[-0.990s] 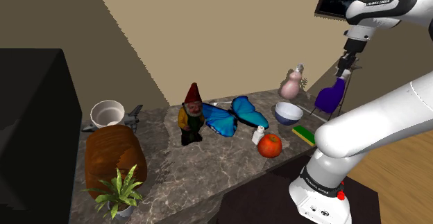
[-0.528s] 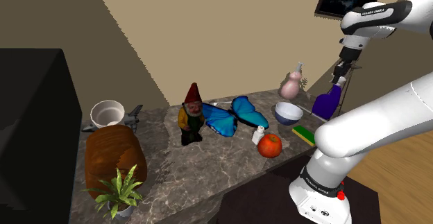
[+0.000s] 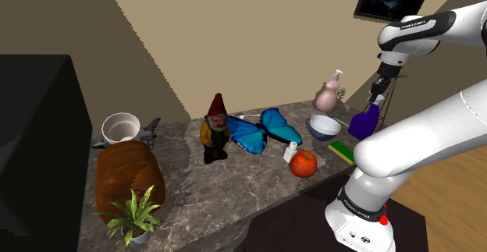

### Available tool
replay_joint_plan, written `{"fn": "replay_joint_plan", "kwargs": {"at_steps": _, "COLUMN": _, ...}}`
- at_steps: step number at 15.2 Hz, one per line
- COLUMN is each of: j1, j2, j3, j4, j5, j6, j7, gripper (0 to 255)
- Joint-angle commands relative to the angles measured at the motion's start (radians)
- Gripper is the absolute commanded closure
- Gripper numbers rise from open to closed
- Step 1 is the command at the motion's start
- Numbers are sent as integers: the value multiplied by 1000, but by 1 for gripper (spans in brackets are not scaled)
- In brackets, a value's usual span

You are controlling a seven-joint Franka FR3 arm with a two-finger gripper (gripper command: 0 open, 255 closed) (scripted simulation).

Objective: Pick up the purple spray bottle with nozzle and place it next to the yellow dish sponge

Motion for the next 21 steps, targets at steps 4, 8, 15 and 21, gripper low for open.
{"fn": "replay_joint_plan", "kwargs": {"at_steps": 4, "j1": 2, "j2": 19, "j3": -27, "j4": -53, "j5": -6, "j6": 73, "j7": -2, "gripper": 255}}
{"fn": "replay_joint_plan", "kwargs": {"at_steps": 8, "j1": 7, "j2": 39, "j3": -50, "j4": -92, "j5": -8, "j6": 131, "j7": -5, "gripper": 255}}
{"fn": "replay_joint_plan", "kwargs": {"at_steps": 15, "j1": 11, "j2": 56, "j3": -68, "j4": -116, "j5": -7, "j6": 173, "j7": -9, "gripper": 255}}
{"fn": "replay_joint_plan", "kwargs": {"at_steps": 21, "j1": 11, "j2": 56, "j3": -68, "j4": -116, "j5": -7, "j6": 173, "j7": -9, "gripper": 0}}
